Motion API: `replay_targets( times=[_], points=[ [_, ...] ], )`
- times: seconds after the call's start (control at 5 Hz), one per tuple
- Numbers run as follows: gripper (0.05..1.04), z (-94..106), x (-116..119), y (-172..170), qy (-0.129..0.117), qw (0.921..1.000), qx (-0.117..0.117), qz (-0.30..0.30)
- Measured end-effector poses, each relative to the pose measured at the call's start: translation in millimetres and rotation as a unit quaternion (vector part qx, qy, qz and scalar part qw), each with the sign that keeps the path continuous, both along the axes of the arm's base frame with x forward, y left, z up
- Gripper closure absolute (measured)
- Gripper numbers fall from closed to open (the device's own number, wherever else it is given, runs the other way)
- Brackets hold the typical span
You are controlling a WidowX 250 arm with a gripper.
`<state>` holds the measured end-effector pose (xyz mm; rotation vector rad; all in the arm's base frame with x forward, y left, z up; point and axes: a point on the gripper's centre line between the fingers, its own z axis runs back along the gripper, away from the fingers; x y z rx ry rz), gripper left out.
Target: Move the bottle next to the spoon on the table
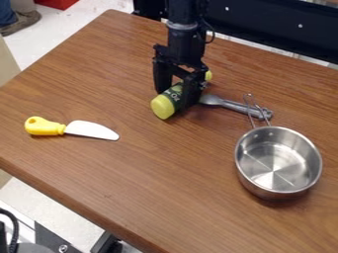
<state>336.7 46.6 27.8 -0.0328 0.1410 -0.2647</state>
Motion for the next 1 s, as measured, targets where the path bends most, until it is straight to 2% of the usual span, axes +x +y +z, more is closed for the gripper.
replay_targets(
  times=[0.2,0.4,0.6,0.8,1.0],
  points=[
    [0.085,0.9,-2.3,-0.2,0.007,1.0,-0.003,-0.004],
    [0.085,13.7,-1.6,-2.3,-0.005,0.9998,-0.008,-0.015],
    [0.085,41.3,4.5,-0.2,-0.053,0.9984,0.001,-0.02],
    [0.085,47.6,0.7,-6.1,-0.044,0.998,-0.018,-0.043],
    [0.085,63.4,-0.2,-1.3,-0.066,0.993,-0.036,-0.09]
  ],
)
